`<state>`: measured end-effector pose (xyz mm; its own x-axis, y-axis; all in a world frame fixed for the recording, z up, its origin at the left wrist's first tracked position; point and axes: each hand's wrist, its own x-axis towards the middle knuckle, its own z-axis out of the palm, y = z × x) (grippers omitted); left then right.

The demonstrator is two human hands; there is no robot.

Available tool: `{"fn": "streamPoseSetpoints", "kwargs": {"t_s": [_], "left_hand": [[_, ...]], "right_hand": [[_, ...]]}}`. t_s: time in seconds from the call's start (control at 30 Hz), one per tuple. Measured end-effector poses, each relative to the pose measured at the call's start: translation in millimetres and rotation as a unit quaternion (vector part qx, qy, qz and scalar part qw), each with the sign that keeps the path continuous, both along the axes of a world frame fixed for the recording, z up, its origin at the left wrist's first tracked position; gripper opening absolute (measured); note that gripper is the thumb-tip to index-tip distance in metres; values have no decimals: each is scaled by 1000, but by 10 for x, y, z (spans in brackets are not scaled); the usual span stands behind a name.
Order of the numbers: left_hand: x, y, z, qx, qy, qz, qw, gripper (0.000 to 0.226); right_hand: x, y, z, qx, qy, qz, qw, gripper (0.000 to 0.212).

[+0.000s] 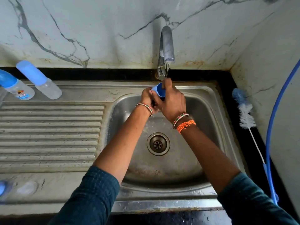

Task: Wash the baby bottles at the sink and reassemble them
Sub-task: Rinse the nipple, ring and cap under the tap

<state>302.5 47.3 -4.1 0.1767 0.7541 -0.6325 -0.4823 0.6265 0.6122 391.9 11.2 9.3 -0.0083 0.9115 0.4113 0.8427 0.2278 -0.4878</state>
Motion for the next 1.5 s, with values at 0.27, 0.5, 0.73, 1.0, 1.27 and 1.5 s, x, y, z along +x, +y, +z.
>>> {"fn": "streamPoseSetpoints", "kwargs": {"t_s": [0.27, 0.5, 0.73, 1.0, 1.27, 1.5], "left_hand": [[47, 66, -151, -22, 80, -58, 995, 36], [-143, 174, -192, -11, 99, -167, 981, 37], [-67, 145, -248, -4, 71, -91, 993, 36], [220, -87, -431, 46, -26, 41, 998, 38], [-44, 90, -304, 17, 14, 25, 999, 29], [35, 34, -412, 29, 34, -118, 992, 44]], "right_hand": [[119, 48, 13, -105, -94, 55, 988, 37], [510, 290, 223, -53, -430, 237, 869, 39], [349, 37, 50, -86, -331, 106, 934, 50], [-81, 247, 202, -411, 90, -47, 906, 32], [112, -18, -35, -173, -140, 140, 965, 44], [157, 48, -90, -125, 0, 59, 990, 27]]}}
